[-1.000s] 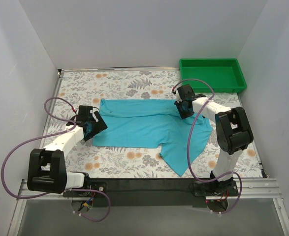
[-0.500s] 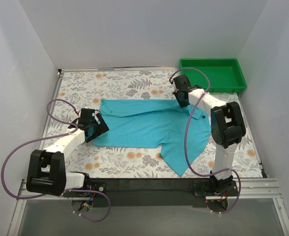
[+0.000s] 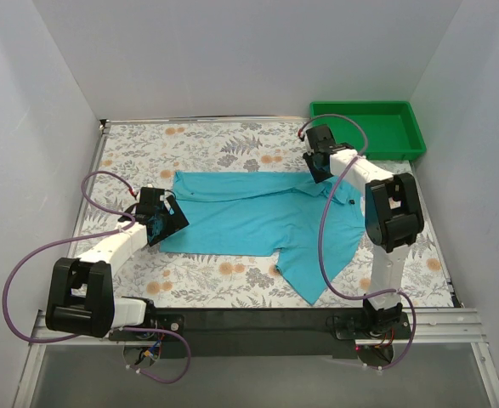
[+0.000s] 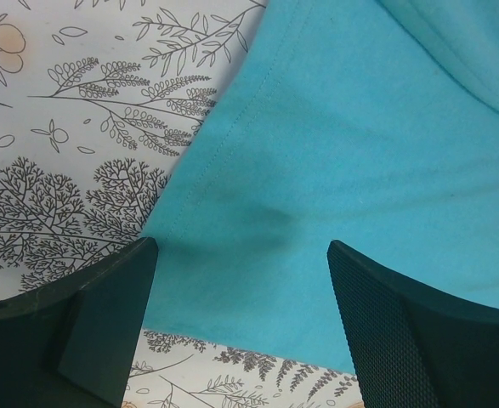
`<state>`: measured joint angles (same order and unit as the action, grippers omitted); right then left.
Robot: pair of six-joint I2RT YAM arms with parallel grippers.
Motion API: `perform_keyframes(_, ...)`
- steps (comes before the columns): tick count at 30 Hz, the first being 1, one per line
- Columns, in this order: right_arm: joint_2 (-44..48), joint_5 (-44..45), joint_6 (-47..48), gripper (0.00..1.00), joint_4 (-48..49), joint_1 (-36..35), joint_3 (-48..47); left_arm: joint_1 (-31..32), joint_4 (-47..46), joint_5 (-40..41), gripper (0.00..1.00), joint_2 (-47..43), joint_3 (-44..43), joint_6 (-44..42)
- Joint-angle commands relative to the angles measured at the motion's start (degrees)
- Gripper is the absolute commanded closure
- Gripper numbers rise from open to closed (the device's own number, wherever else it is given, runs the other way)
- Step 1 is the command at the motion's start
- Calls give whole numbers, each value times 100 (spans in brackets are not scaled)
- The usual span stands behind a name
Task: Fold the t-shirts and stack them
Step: Fold the tshirt
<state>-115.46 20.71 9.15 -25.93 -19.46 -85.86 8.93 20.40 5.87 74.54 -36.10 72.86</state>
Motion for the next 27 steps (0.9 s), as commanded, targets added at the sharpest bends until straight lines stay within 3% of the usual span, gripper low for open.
perform_keyframes(1,656,-742,-36,66,123,-31,121,39,-159,142,25,-36,-47,-44)
perform_keyframes(14,1315,-1447,289,67,501,-260,1142,39,-151,195,25,-63,-47,-35)
perform_keyframes(27,648,-1262,342,60,668,-339,1019,39,-151,213,25,-89,-38,-61)
